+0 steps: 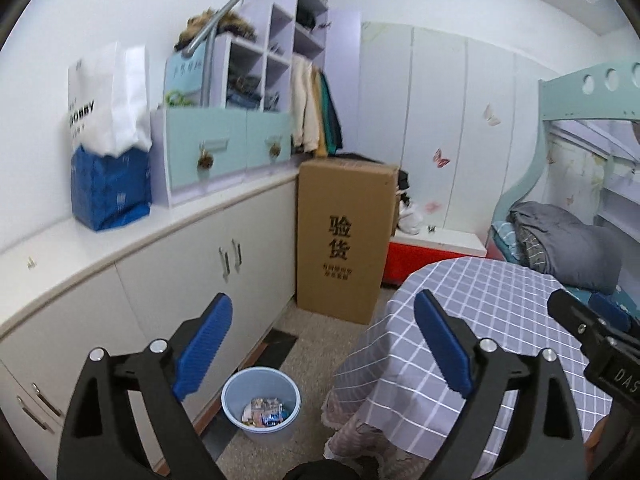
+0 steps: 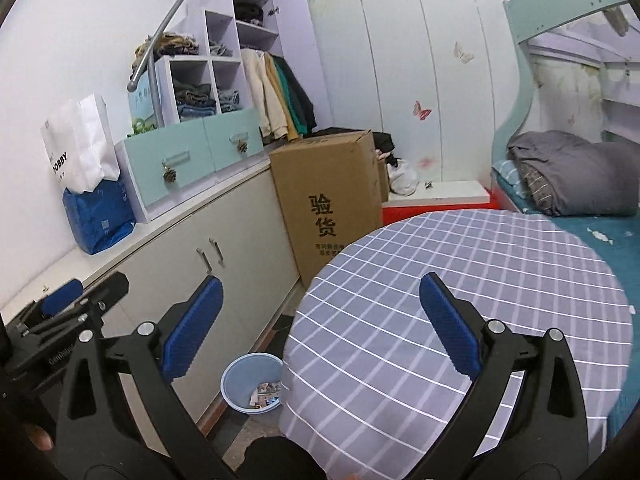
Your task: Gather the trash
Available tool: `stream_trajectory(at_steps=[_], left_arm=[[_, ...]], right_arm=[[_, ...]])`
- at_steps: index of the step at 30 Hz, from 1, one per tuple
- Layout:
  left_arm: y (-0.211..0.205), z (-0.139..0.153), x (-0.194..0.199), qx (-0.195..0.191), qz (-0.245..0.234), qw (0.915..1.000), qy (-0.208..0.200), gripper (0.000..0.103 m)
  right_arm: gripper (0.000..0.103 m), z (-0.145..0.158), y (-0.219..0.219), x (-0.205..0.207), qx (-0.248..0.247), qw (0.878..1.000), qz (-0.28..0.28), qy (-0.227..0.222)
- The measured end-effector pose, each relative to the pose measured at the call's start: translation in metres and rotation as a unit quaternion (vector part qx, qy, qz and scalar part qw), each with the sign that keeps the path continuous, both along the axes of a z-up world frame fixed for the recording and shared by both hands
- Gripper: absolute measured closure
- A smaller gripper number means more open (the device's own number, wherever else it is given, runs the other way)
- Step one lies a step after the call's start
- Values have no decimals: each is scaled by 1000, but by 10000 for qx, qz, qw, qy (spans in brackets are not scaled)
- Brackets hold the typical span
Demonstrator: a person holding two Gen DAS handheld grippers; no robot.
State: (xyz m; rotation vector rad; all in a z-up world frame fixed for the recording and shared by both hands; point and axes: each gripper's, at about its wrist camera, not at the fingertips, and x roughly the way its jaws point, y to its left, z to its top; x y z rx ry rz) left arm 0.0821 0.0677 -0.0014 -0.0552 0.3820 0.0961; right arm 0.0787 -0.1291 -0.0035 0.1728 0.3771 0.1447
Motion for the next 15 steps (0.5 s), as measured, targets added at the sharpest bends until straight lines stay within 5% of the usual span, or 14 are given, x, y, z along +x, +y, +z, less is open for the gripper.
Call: stream_trajectory(at_steps=[15], left_arm=[[-48,36,-65,-233,-479,9975,-470,9]], right_arm=[[6,25,-43,-92,-203,9968,-527,-571]])
